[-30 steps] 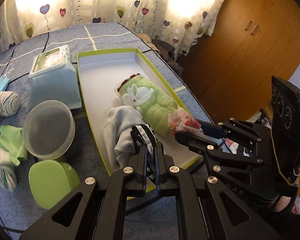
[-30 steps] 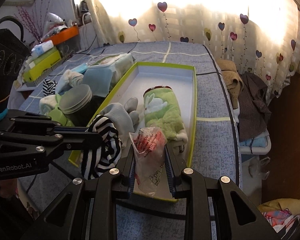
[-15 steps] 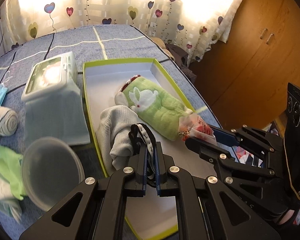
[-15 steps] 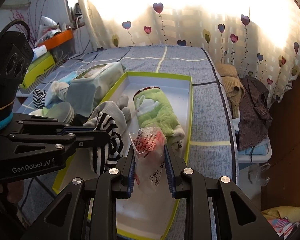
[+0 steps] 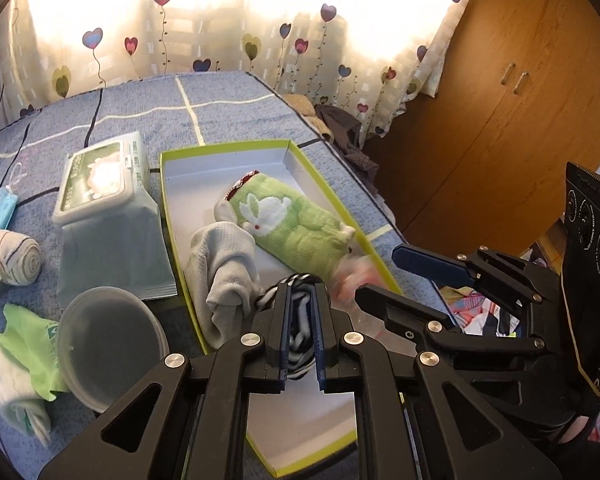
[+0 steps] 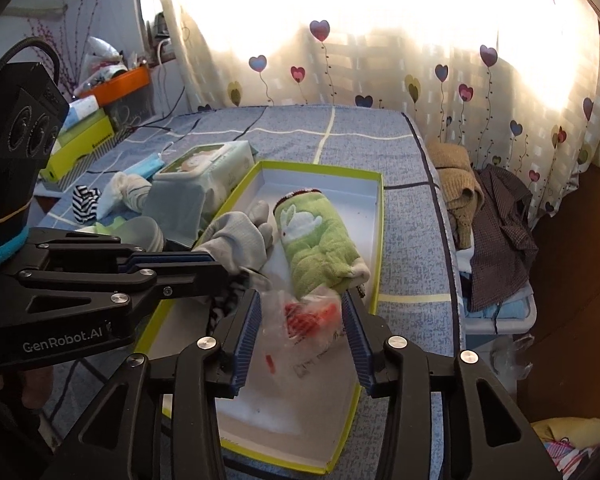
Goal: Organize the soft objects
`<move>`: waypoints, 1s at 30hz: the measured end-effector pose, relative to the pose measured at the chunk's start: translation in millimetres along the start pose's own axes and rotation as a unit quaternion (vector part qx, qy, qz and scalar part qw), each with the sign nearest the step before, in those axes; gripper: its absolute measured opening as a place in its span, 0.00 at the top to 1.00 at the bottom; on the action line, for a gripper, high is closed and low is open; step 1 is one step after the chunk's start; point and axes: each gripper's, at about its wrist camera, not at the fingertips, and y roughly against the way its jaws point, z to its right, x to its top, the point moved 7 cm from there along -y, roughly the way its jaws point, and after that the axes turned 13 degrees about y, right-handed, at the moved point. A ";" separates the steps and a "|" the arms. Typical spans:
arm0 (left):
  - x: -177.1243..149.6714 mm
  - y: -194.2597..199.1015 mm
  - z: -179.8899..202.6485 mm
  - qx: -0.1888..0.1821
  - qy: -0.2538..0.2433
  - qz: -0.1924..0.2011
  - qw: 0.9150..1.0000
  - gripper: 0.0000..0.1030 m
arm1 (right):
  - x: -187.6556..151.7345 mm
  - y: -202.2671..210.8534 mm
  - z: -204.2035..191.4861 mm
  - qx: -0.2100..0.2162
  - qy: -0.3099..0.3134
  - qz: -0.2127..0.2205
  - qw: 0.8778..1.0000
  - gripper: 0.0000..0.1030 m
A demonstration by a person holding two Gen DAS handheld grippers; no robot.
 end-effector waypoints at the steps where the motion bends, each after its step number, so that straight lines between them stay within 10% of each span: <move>1: -0.3 2.8 0.6 -0.002 0.001 0.002 1.000 0.90 | 0.8 3.4 -0.7 -0.002 0.000 0.003 1.000 0.57; 30: -6.7 92.6 -16.9 -0.006 0.008 0.098 0.995 0.89 | 28.8 58.2 -47.7 -0.022 0.029 0.053 0.998 0.46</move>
